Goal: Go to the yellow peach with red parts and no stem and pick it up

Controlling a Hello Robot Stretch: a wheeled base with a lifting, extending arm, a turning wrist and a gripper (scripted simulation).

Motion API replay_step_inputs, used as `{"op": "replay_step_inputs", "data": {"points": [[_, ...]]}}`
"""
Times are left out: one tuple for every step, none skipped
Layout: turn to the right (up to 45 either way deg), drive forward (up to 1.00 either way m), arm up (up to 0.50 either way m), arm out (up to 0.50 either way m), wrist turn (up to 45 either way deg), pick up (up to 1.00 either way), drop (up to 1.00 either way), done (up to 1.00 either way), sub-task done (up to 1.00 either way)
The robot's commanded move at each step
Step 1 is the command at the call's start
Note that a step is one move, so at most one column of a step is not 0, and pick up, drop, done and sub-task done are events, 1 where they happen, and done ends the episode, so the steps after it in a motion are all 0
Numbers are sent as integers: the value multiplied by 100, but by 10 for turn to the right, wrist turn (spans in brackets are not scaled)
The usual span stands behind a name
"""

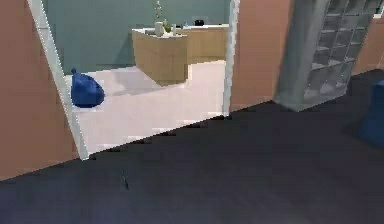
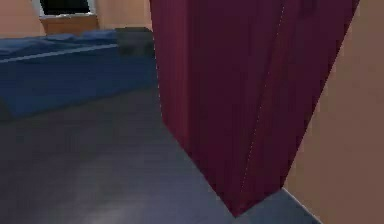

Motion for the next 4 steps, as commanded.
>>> {"op": "replay_step_inputs", "data": {"points": [[450, 0, 0, 0, 0, 0, 0, 0, 0], [120, 0, 0, 0, 0, 0, 0, 0, 0], [0, 15, 0, 0, 0, 0, 0, 0, 0], [-450, 0, 0, 0, 0, 0, 0, 0, 0]]}}
